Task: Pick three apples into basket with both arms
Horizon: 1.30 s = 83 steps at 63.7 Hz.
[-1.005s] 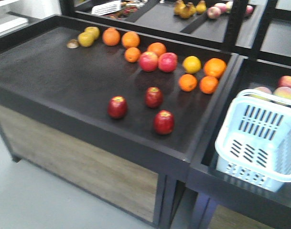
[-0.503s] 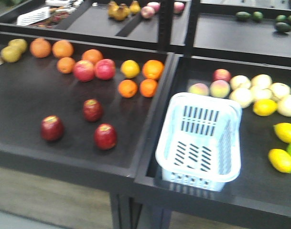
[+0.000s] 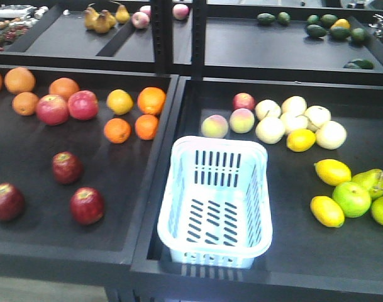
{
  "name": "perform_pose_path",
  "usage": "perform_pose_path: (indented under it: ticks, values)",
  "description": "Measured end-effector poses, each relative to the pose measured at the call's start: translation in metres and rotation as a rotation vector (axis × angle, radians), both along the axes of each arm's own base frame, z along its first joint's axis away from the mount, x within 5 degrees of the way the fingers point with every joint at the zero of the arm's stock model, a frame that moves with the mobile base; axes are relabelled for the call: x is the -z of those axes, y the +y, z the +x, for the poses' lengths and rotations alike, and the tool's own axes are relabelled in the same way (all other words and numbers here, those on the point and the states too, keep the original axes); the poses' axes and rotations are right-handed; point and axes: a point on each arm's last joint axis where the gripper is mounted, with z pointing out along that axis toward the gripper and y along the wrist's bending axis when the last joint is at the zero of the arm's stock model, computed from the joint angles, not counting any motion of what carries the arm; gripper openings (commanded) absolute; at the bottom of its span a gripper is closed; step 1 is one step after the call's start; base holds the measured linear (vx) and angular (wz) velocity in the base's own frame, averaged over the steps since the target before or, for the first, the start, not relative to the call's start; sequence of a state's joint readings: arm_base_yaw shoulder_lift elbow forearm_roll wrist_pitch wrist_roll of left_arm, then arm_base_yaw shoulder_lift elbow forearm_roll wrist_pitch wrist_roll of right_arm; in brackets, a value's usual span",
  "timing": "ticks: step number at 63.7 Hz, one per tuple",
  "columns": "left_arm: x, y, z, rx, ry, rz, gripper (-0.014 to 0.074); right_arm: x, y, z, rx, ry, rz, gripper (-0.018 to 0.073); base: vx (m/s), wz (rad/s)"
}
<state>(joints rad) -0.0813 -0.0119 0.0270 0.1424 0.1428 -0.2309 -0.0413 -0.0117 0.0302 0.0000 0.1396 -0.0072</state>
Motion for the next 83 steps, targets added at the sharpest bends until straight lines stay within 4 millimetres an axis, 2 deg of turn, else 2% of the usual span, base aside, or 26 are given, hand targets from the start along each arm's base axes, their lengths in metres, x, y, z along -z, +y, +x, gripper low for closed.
perform_pose_path:
  ticks: [83]
  values:
    - [0.0, 0.0, 0.0, 0.0, 0.0, 0.0, -0.0006, 0.0, 0.0, 0.0, 0.0, 0.0, 0.0, -0.0008, 0.09, -0.09]
